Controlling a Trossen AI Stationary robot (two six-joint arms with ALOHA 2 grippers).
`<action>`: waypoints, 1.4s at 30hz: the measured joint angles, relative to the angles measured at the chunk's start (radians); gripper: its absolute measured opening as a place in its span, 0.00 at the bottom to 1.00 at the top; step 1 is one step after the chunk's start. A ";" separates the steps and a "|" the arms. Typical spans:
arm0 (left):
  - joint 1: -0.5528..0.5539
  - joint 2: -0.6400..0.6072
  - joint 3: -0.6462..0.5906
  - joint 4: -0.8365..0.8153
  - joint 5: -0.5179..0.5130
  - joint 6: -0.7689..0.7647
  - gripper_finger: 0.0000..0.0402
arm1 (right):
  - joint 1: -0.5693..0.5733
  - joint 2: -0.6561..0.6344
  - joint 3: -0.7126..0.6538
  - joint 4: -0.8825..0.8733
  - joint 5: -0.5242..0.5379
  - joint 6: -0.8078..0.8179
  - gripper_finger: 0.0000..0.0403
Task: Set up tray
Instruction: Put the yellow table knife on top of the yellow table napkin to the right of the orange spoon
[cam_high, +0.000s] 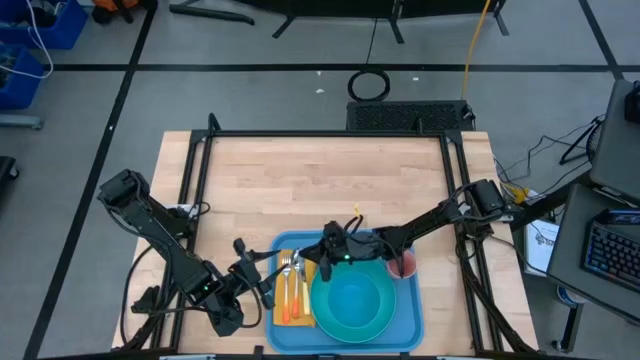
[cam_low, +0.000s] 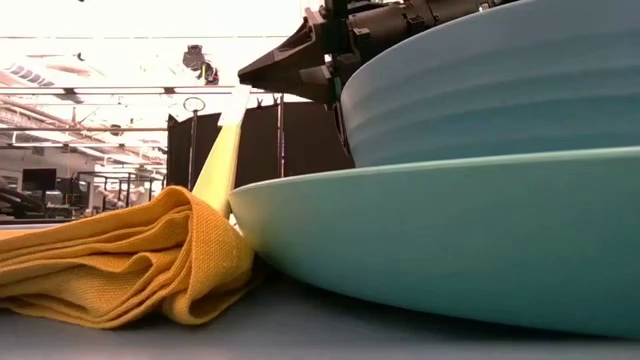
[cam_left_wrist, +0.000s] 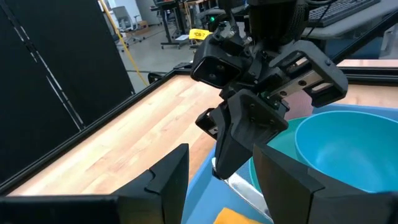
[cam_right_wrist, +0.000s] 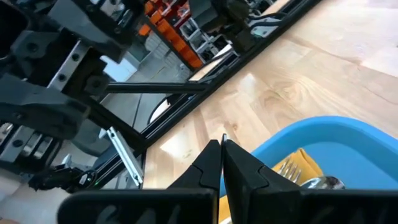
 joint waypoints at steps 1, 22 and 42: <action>0.000 0.000 0.000 0.000 0.000 0.000 0.46 | 0.000 0.000 0.000 -0.002 0.009 0.009 0.00; -0.007 0.000 0.000 0.000 0.011 -0.050 0.46 | -0.047 0.002 -0.002 -0.051 -0.019 0.305 0.00; -0.032 0.000 0.000 0.001 0.053 -0.076 0.46 | -0.067 0.002 -0.001 -0.210 0.010 0.365 0.00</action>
